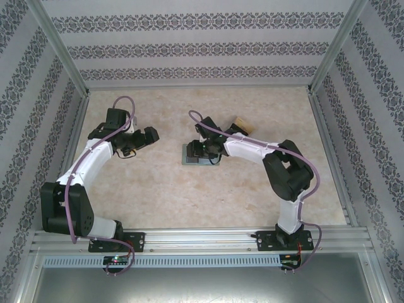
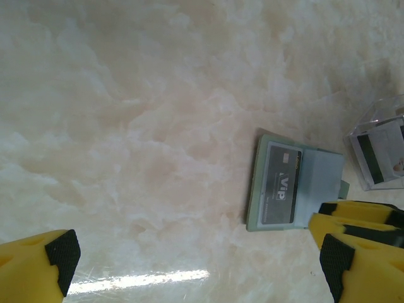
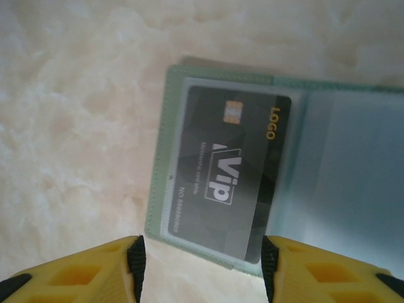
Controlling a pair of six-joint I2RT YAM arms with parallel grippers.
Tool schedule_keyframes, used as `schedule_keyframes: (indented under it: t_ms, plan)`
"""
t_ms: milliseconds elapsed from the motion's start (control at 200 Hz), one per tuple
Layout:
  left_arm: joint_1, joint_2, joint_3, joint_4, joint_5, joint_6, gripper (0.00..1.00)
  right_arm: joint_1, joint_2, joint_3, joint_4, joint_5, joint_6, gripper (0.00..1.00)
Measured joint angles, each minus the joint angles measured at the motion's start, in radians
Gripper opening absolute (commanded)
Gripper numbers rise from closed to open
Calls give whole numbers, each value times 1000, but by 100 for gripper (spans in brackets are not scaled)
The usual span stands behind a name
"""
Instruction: Take the credit cards out of the card holder
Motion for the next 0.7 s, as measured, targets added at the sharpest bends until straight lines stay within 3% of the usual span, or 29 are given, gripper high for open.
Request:
schedule_keyframes:
  t_ms: [235,585,699]
  plan:
    - [0,5,-23,11,32,-16,100,1,56,42,10,28,103,52]
    - [0,104,-23,68,139,-48,100,-39,135,85,24,22,107,51]
    - [-7,143,-21,93,168,-72,96,-49,135,79,35,20,107,50]
